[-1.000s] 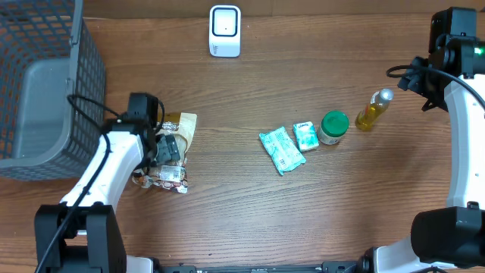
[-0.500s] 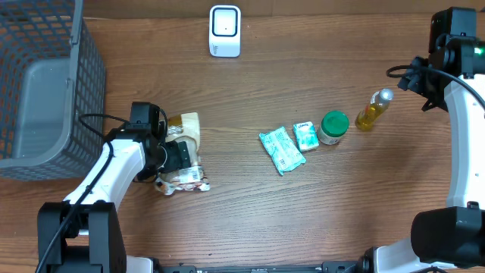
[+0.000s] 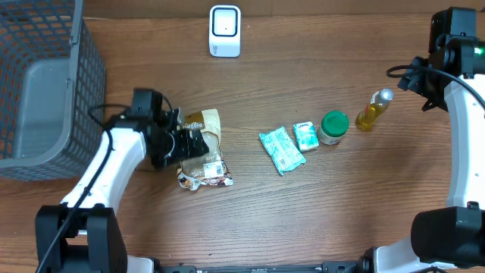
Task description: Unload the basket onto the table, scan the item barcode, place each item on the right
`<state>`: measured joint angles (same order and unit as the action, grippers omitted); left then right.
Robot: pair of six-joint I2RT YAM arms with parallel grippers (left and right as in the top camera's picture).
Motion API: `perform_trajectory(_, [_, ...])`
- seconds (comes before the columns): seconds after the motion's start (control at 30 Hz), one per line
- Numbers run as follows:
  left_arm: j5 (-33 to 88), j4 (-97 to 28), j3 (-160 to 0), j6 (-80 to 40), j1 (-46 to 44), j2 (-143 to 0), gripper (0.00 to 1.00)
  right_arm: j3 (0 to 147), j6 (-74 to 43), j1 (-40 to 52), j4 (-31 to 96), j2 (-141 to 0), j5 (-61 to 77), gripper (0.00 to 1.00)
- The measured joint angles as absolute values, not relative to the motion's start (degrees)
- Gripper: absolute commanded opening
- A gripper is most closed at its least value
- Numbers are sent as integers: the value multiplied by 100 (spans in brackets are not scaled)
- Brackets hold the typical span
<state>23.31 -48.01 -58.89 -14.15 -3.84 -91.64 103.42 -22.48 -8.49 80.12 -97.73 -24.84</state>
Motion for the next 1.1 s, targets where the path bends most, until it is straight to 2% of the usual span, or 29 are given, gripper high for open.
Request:
perform_trajectory(0.13, [2021, -4936, -6401, -1389, -384, -9164, 88, 10342, -2250, -849, 8009, -9773, -2482, 100])
perform_trajectory(0.4, [1387, -4766, -6377, -1599, -384, -9179, 82, 10342, -2246, -849, 8012, -9773, -2482, 100])
perform_trajectory(0.87, [1170, -4224, -6213, -2106, -469, -9741, 81, 10342, -2248, -849, 8009, -9773, -2482, 100])
perform_trajectory(0.93, [1085, -4171, -6211, -2102, -528, -9828, 76, 10342, -2248, -849, 8009, -9773, -2482, 100])
perform_trajectory(1.03, [952, -4254, -6206, -2084, -567, -9883, 61, 10342, -2250, -849, 8007, -9773, -2482, 100])
perform_trajectory(1.1, [893, -4427, -6206, -2051, -574, -9883, 58, 10342, -2248, -849, 8009, -9773, -2482, 100])
